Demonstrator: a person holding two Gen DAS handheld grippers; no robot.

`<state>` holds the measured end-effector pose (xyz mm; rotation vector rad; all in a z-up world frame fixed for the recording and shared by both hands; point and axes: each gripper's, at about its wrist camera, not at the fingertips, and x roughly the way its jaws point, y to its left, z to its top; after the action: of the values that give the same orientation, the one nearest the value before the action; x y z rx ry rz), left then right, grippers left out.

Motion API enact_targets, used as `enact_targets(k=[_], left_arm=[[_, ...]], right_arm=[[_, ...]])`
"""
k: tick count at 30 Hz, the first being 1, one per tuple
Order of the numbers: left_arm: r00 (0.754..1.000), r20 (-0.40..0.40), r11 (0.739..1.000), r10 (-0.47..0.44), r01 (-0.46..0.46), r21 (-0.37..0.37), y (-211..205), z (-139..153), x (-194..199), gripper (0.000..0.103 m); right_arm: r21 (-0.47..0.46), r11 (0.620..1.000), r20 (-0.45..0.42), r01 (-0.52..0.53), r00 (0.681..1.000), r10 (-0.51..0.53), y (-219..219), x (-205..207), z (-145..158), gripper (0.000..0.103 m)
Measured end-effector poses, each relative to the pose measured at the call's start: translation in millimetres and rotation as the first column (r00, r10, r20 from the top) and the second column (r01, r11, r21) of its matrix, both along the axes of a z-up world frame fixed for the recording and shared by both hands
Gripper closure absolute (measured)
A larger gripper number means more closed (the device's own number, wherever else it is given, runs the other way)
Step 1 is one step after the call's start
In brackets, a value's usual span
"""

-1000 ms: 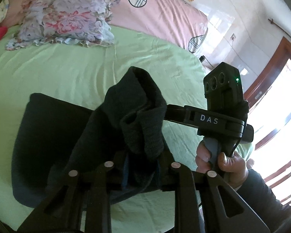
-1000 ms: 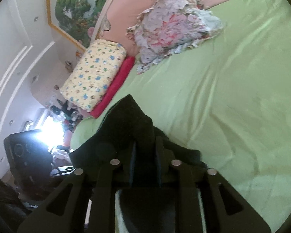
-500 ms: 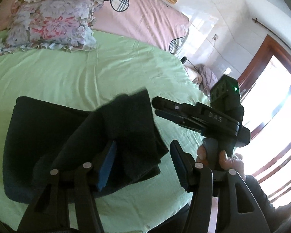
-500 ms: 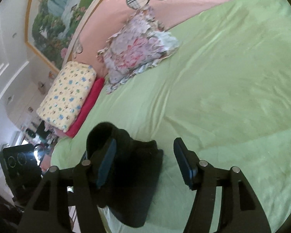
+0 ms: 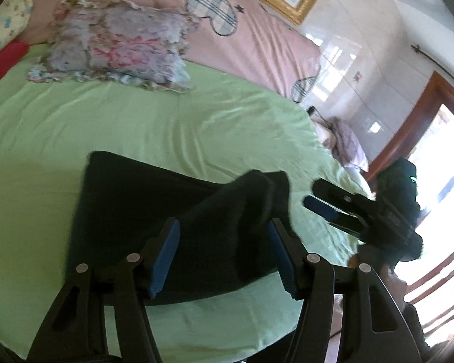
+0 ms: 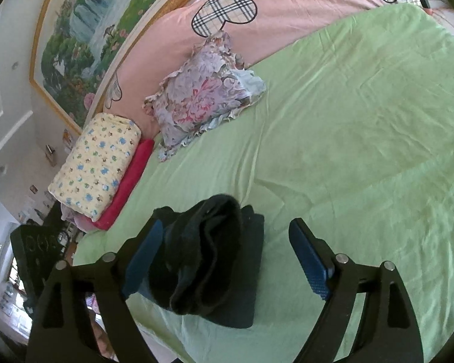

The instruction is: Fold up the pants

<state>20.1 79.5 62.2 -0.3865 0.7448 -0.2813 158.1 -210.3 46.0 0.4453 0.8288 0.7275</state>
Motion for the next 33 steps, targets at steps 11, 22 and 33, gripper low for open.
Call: enact_targets(k=[11, 22, 33], left_arm=[[0.994, -0.017, 0.994, 0.106, -0.106, 0.007, 44.7, -5.2, -2.1, 0.039], [0.986, -0.056, 0.988, 0.155, -0.154, 0.021, 66.6, -16.3, 3.3, 0.033], [0.983, -0.11, 0.989, 0.146, -0.143, 0.033, 70.8, -32.0, 19.5, 0.028]], right_arm=[[-0.055, 0.998, 0.012, -0.005, 1.0, 0.006, 22.3, -15.0, 4.4, 0.017], [-0.129, 0.991, 0.002, 0.035, 0.999, -0.035, 37.0, -21.6, 2.7, 0.015], [-0.169, 0.985, -0.076, 0.042, 0.996, -0.056, 50.2, -18.9, -17.8, 0.015]])
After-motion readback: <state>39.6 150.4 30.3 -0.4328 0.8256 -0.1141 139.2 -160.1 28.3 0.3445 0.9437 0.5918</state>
